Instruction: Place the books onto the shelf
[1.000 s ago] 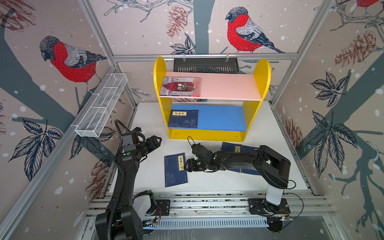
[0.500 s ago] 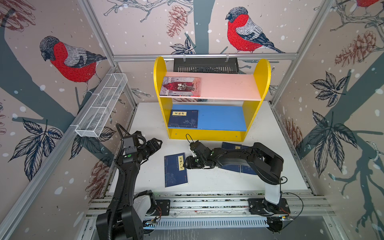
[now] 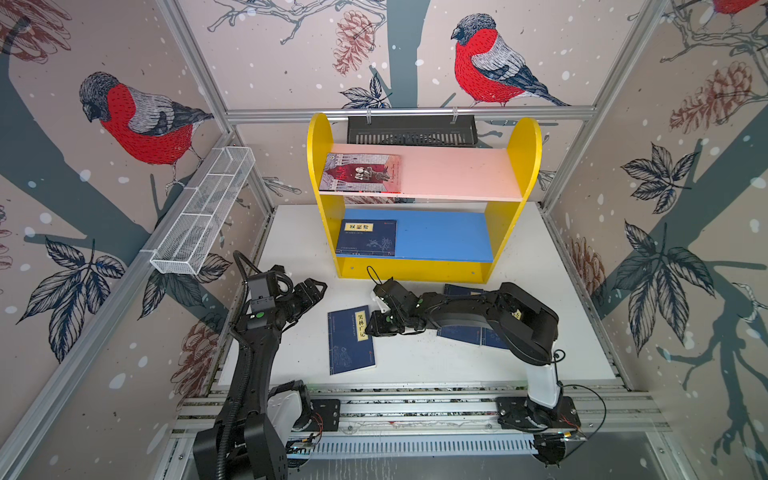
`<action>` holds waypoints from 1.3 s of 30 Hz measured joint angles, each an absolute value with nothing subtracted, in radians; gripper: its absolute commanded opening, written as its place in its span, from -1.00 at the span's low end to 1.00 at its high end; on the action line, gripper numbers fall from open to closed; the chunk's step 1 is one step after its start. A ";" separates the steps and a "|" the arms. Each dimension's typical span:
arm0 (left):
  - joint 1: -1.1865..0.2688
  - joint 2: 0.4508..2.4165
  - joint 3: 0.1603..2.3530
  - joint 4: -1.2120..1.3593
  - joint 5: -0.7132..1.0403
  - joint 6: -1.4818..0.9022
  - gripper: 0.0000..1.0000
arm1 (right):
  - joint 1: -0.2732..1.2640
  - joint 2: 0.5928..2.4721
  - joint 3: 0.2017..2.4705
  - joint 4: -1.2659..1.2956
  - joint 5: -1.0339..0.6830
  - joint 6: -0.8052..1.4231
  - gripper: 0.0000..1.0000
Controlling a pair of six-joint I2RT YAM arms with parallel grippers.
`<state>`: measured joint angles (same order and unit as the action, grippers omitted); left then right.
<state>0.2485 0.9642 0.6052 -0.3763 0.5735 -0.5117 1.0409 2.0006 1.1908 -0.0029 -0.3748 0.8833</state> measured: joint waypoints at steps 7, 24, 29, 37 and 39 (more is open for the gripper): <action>0.254 0.926 0.569 -0.350 0.576 -0.524 0.61 | 1.039 1.993 1.177 0.006 -0.376 0.883 -0.85; 0.259 0.931 0.530 -0.327 0.603 -0.545 0.60 | 0.988 1.948 1.090 0.080 -0.403 0.884 -0.24; 0.260 0.934 0.518 -0.310 0.608 -0.553 0.60 | 0.989 1.952 1.124 0.091 -0.419 0.885 -0.15; 0.262 0.945 0.512 -0.297 0.628 -0.569 0.60 | 0.987 1.999 1.158 0.105 -0.437 0.887 -0.13; 0.263 0.949 0.512 -0.297 0.628 -0.569 0.60 | 0.987 2.006 1.161 0.106 -0.439 0.887 -0.13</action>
